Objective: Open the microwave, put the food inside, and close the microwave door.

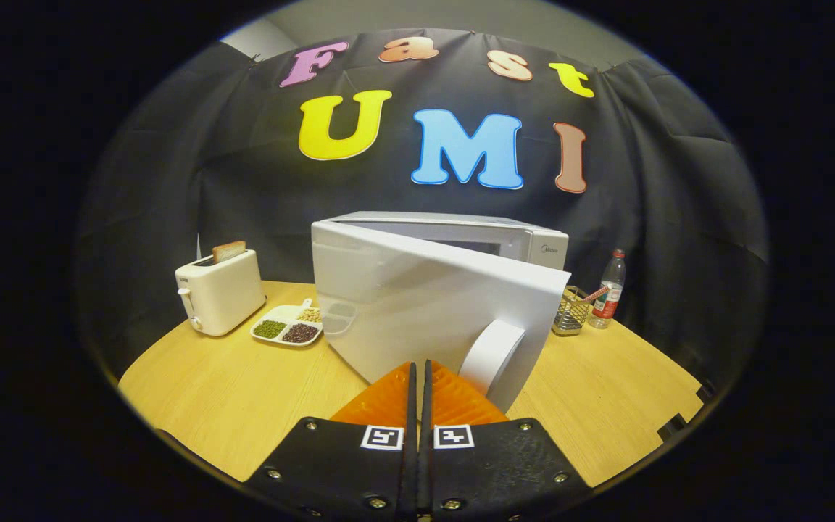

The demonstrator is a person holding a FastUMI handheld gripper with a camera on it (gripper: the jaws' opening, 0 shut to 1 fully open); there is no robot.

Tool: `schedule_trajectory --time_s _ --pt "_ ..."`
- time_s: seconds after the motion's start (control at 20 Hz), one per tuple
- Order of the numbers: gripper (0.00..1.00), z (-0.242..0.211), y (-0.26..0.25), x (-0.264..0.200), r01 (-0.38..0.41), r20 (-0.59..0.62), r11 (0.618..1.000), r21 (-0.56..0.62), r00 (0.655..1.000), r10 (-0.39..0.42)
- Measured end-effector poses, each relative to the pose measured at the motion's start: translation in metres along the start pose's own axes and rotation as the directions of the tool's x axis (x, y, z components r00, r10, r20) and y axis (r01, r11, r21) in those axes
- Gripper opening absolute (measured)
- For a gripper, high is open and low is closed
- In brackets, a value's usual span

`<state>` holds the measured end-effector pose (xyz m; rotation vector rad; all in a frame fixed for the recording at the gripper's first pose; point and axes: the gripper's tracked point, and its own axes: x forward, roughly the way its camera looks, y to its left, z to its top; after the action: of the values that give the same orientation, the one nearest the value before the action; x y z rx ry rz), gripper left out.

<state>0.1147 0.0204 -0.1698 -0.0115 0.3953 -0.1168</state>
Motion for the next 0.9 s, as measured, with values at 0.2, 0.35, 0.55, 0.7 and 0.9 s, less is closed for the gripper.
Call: schedule_trajectory --time_s 0.2,0.35,0.55,0.7,0.9 --pt "0.01 0.010 -0.019 0.021 0.040 0.000 0.999 0.030 0.999 -0.040" --pt "0.01 0.015 -0.032 0.037 0.069 -0.005 0.997 0.046 0.998 -0.069" --pt "0.01 0.022 -0.049 0.060 0.093 -0.009 0.994 0.062 0.996 -0.092" --pt "0.01 0.026 -0.061 0.077 0.109 -0.010 0.992 0.070 0.994 -0.109" --pt "0.01 0.031 -0.076 0.101 0.130 -0.014 0.988 0.086 0.991 -0.130"
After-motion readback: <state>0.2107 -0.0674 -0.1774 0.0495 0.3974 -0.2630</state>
